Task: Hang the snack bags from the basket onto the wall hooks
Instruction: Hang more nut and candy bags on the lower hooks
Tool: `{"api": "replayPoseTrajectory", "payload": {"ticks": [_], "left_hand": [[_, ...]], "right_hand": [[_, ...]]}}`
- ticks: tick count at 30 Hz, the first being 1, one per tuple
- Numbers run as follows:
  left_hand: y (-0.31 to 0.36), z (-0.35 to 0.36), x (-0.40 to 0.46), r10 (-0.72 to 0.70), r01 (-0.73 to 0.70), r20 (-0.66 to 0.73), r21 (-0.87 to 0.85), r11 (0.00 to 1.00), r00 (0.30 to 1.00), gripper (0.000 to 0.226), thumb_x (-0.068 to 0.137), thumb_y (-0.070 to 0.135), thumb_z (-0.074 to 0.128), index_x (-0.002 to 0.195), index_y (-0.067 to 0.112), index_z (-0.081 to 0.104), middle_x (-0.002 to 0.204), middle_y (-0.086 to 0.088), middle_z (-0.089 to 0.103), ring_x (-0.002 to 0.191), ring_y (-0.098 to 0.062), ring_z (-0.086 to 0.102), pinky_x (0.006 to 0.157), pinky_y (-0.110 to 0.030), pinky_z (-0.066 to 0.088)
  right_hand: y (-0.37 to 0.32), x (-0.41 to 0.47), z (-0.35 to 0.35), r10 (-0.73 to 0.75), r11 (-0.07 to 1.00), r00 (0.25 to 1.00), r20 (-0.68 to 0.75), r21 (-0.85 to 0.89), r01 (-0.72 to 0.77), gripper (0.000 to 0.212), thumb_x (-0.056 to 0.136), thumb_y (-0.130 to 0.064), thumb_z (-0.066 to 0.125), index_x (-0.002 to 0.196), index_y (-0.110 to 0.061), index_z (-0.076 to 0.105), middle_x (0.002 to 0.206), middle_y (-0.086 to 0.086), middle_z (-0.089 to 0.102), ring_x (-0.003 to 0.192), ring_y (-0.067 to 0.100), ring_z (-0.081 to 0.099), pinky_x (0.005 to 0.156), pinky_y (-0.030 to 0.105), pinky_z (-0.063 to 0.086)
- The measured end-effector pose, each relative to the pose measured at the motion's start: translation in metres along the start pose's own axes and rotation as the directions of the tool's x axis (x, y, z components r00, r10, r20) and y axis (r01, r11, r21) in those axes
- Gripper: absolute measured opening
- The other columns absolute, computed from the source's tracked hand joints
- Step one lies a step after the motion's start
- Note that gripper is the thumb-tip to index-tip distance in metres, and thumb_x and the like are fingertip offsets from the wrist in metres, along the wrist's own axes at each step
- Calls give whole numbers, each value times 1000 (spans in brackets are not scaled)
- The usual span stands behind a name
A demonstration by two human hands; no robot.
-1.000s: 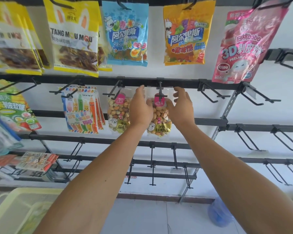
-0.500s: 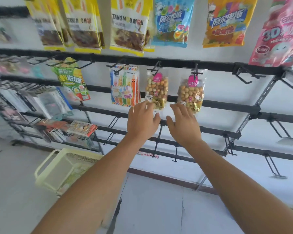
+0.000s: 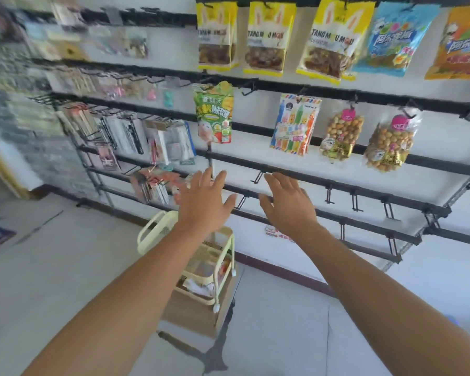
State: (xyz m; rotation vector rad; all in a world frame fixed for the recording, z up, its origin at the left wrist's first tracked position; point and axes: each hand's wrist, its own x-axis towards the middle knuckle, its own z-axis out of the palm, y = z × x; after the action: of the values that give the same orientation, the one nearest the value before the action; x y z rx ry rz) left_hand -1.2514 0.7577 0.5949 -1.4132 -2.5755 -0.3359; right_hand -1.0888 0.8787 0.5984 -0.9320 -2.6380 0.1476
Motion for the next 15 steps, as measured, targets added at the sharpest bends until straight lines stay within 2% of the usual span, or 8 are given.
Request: {"api": "replayPoseTrajectory", "payload": {"ticks": [3,8,15], "left_hand": [[-37,-8,-23,-6,6,-2,-16,1000,1000,64,100,57,36,156,28,25,165,-7,21,152,-29,18,119,-56,22],[-99,-5,-34,-4,2,-42,-35,999,999,66,97,58,36,153,24,32,159,-9,33,146,-30,31,111,-57,37],[-192,30,-15,-54,54,58,-1,999,997,63,98,56,40,152,24,32,156,-8,37,143,-28,34,111,-52,37]], "right_hand": [[-46,-4,5,-29,1000,999,19,-2,29,53,103,-42,39,151,-19,33,157,4,34,144,27,31,113,46,31],[-106,13,20,-63,998,997,40,-11,64,53,104,-41,38,152,-20,30,157,3,34,144,26,30,115,44,29],[-161,66,93,-69,997,993,96,36,66,54,102,-40,40,151,-19,31,156,3,34,143,26,30,112,45,32]]}}
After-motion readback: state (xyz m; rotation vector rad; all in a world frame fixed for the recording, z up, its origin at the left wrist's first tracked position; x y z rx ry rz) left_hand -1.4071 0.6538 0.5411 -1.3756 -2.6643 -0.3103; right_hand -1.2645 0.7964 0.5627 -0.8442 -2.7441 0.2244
